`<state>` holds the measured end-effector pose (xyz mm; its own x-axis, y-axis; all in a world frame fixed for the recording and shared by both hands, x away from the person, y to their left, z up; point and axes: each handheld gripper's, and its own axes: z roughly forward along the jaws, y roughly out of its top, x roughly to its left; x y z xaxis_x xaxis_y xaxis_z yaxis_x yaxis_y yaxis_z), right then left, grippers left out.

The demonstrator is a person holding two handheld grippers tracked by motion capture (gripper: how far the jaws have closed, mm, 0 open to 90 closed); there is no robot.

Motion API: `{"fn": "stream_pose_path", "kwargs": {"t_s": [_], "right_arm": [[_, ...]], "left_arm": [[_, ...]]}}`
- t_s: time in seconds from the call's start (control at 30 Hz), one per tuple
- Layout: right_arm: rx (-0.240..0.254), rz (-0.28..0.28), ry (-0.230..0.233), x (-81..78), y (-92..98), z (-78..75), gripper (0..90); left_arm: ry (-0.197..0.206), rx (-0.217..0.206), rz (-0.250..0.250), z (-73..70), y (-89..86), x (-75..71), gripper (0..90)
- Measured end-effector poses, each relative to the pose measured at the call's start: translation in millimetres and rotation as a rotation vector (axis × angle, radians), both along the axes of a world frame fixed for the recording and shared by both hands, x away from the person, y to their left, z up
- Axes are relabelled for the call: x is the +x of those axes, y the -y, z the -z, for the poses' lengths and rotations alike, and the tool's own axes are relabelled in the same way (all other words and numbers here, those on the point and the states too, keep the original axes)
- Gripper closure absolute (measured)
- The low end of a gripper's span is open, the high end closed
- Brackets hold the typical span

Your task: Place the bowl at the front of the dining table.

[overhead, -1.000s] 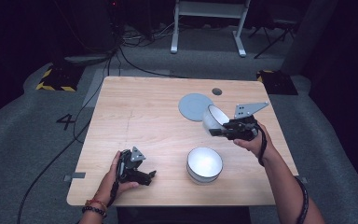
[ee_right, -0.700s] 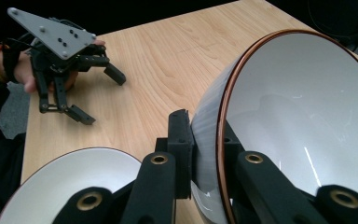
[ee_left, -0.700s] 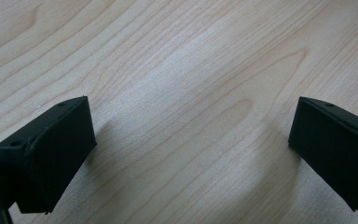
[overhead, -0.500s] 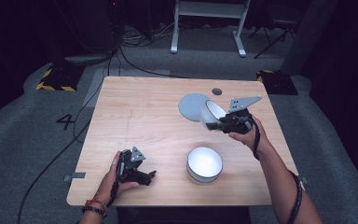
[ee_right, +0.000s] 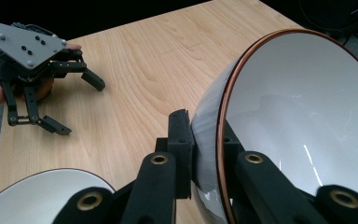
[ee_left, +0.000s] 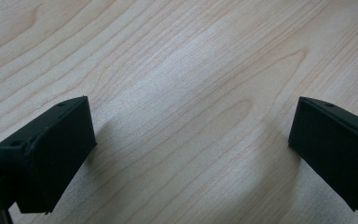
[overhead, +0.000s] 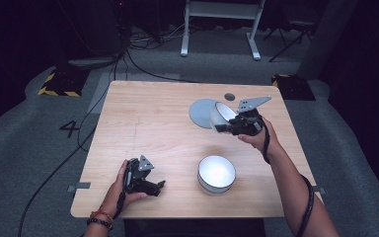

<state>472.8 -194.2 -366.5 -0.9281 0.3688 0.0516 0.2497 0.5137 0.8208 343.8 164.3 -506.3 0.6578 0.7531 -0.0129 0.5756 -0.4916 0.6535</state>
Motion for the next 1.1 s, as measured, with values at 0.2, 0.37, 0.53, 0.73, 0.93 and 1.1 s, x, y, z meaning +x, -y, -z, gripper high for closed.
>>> {"fn": "stream_pose_path", "kwargs": {"t_s": [0.2,0.37,0.53,0.73,0.93,1.1], "right_arm": [[-0.011,0.010,-0.007,8.5,-3.4,3.2,82.2],[-0.019,0.028,-0.016,15.9,-5.4,6.2,82.3],[-0.028,0.041,-0.028,23.5,-8.6,10.2,82.3],[-0.013,0.052,-0.043,35.8,-9.9,12.1,82.3],[-0.045,0.066,-0.047,46.3,-14.8,16.0,82.3],[-0.053,0.088,-0.055,53.8,-16.0,20.8,82.3]], "left_arm": [[0.002,0.001,0.001,0.0,-0.1,0.1,0.6],[0.001,0.001,-0.001,-0.1,-0.1,0.0,0.6],[0.002,0.000,-0.002,-0.1,0.0,-0.1,0.6],[-0.008,-0.008,0.002,0.3,0.3,-0.2,0.5],[-0.008,-0.008,0.002,0.3,0.4,-0.2,0.6],[-0.009,-0.008,0.002,0.3,0.4,-0.2,0.6]]}}
